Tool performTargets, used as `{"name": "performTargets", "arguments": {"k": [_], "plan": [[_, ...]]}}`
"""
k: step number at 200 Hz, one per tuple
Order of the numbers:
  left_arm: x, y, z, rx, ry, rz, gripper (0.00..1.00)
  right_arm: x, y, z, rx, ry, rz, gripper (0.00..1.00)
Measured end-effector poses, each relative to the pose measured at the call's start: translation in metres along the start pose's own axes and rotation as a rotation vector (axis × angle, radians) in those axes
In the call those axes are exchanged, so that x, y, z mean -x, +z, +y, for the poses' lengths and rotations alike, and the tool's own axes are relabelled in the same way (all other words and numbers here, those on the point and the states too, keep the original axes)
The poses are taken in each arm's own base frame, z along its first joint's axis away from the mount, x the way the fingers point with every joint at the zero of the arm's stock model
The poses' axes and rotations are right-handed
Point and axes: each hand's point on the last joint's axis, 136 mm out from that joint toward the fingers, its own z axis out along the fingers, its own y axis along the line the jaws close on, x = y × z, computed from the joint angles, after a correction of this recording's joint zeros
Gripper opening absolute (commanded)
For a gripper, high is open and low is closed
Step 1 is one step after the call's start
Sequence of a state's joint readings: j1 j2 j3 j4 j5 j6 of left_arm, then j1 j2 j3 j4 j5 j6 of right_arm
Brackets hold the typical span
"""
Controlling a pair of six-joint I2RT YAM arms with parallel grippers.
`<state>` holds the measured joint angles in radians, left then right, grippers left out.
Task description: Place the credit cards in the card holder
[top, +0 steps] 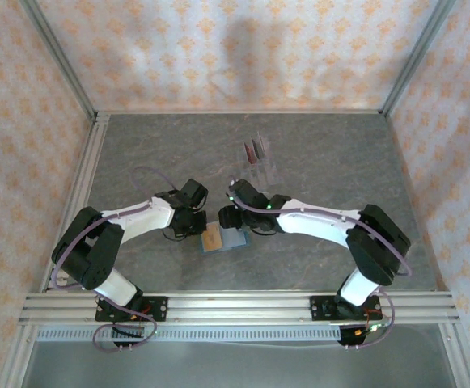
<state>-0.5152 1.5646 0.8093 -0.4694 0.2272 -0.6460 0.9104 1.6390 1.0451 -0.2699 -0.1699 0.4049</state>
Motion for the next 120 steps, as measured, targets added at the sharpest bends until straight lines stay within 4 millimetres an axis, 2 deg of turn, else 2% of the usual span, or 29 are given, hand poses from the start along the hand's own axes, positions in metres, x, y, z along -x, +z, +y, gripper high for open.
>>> {"name": "performTargets", "arguments": {"k": [61, 93, 120], "plan": [[0.0, 0.0, 0.0, 0.0, 0.001, 0.0, 0.0, 0.001, 0.012, -0.022, -0.04, 0.023, 0.058, 0.58], [0.0, 0.0, 0.0, 0.0, 0.001, 0.001, 0.0, -0.001, 0.014, -0.015, 0.01, 0.03, 0.08, 0.57], [0.0, 0.0, 0.0, 0.0, 0.001, 0.001, 0.0, -0.012, 0.026, -0.014, 0.024, 0.034, 0.128, 0.55]]}}
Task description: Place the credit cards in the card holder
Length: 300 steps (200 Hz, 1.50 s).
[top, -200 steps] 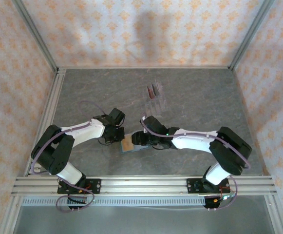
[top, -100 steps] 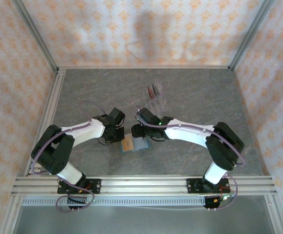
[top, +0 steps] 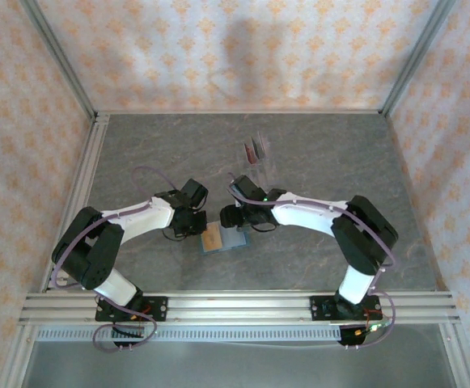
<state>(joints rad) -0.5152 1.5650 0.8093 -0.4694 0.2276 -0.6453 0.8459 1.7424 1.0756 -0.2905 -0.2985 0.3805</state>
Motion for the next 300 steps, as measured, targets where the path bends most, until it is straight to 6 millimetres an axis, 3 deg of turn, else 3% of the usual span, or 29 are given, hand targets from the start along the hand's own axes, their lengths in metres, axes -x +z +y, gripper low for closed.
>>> {"name": "performTargets", "arguments": {"k": [20, 49, 115, 177, 228, 276, 300], "plan": [[0.0, 0.0, 0.0, 0.0, 0.0, 0.0, 0.0, -0.006, 0.008, -0.002, 0.0, 0.003, 0.03, 0.55], [0.0, 0.0, 0.0, 0.0, 0.0, 0.0, 0.0, -0.008, 0.008, 0.001, 0.015, 0.003, 0.04, 0.5], [0.0, 0.0, 0.0, 0.0, 0.0, 0.0, 0.0, -0.01, 0.008, 0.005, 0.026, -0.005, 0.044, 0.49], [0.0, 0.0, 0.0, 0.0, 0.0, 0.0, 0.0, -0.002, 0.003, 0.014, -0.009, -0.047, 0.008, 0.49], [0.0, 0.0, 0.0, 0.0, 0.0, 0.001, 0.0, -0.003, 0.003, 0.015, -0.016, -0.058, 0.008, 0.37], [0.0, 0.0, 0.0, 0.0, 0.0, 0.001, 0.0, -0.005, -0.001, 0.021, -0.003, -0.07, 0.006, 0.35], [0.0, 0.0, 0.0, 0.0, 0.0, 0.001, 0.0, -0.003, -0.006, 0.027, 0.01, -0.077, -0.006, 0.3]]}}
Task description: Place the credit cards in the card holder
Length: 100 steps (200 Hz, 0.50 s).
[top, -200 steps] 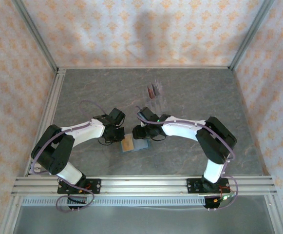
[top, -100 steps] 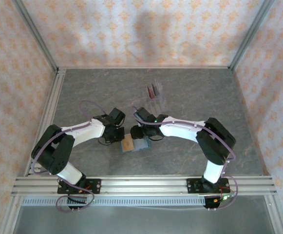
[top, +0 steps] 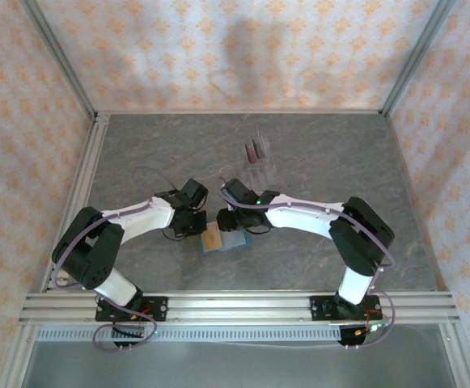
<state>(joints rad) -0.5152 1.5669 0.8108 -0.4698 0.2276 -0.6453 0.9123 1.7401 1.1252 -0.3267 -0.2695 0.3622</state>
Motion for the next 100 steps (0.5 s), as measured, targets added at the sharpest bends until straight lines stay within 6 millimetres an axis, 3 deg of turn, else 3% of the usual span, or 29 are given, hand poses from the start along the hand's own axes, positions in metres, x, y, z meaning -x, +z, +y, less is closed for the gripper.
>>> {"name": "performTargets", "arguments": {"k": [100], "plan": [[0.0, 0.0, 0.0, -0.003, 0.0, 0.002, 0.0, -0.001, -0.003, 0.032, 0.136, 0.008, 0.01, 0.26]]}}
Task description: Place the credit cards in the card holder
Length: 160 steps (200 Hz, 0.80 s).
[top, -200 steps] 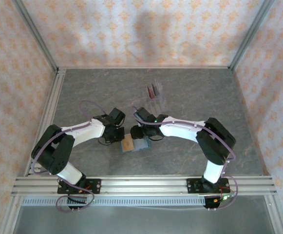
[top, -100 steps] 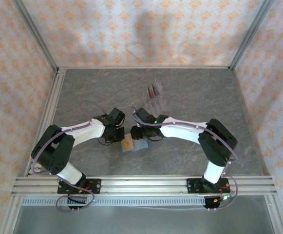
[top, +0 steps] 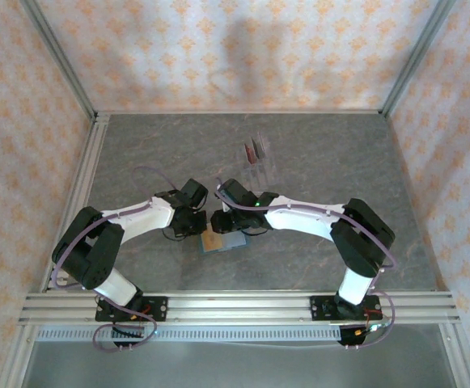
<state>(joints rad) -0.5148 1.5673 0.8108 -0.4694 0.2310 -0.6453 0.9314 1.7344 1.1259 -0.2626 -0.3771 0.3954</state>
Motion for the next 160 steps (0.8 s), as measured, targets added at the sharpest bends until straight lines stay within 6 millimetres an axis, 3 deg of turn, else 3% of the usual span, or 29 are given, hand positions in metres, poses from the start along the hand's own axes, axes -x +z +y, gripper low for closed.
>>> {"name": "performTargets", "arguments": {"k": [29, 160], "plan": [[0.0, 0.0, 0.0, -0.009, -0.007, 0.009, 0.0, 0.005, 0.001, 0.012, 0.061, 0.016, -0.011, 0.31], [0.002, -0.002, 0.008, -0.121, -0.092, 0.013, 0.0, 0.009, 0.016, 0.022, 0.155, 0.088, 0.004, 0.42]]}}
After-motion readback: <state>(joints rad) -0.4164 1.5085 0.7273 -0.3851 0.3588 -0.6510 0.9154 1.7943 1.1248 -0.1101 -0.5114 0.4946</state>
